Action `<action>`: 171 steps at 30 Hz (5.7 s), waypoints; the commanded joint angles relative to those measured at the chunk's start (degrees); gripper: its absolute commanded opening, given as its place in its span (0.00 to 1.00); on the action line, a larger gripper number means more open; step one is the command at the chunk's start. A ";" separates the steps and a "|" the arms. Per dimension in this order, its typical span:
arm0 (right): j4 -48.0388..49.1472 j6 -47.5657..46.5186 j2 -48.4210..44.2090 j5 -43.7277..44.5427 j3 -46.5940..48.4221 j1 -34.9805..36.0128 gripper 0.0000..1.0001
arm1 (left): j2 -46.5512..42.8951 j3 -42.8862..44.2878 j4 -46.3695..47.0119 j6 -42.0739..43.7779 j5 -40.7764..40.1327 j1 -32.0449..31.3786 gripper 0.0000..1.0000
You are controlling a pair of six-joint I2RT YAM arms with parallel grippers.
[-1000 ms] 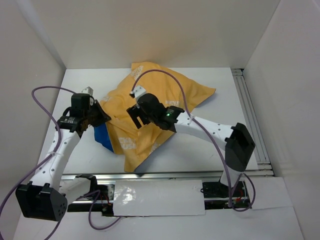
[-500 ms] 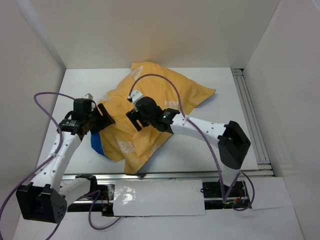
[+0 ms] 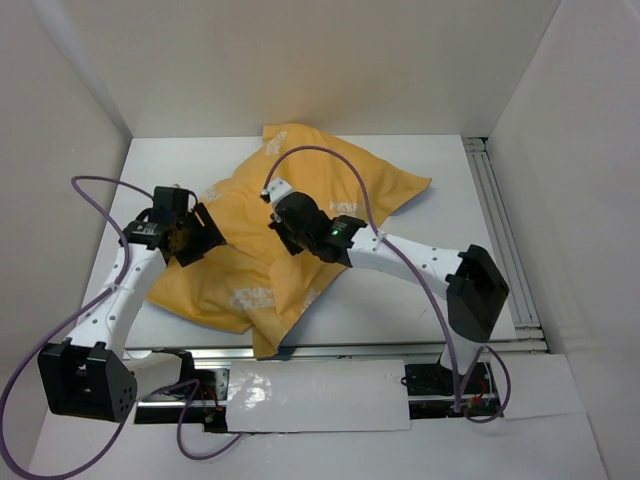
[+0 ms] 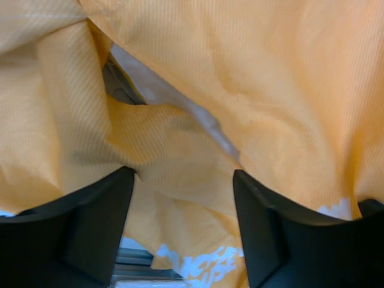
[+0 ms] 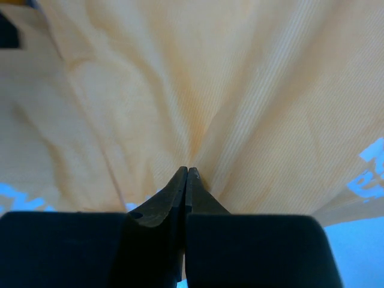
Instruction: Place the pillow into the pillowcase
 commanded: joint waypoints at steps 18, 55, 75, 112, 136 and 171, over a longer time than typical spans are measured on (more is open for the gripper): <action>-5.02 -16.80 -19.72 -33.35 -7.85 0.83 0.76 | 7.42 3.50 5.95 -0.50 -2.74 1.26 0.58; 2.87 19.76 3.40 -1.93 -8.19 -45.65 1.00 | 43.15 28.68 10.78 5.48 2.94 18.25 0.00; 14.21 11.32 6.83 -26.47 -17.77 -51.11 0.00 | 61.56 52.63 15.00 9.69 13.15 16.05 0.00; -5.74 15.11 -13.40 -8.70 -7.23 -62.98 0.96 | 54.17 65.75 4.01 16.20 5.59 18.42 1.00; -3.53 36.99 -29.82 1.73 -29.37 -58.41 0.98 | 1.55 -13.79 2.95 -10.24 -3.18 14.56 1.00; 24.58 42.18 -16.04 -8.89 -46.61 -71.68 0.96 | 11.02 -23.22 23.43 -7.71 -4.95 14.03 0.00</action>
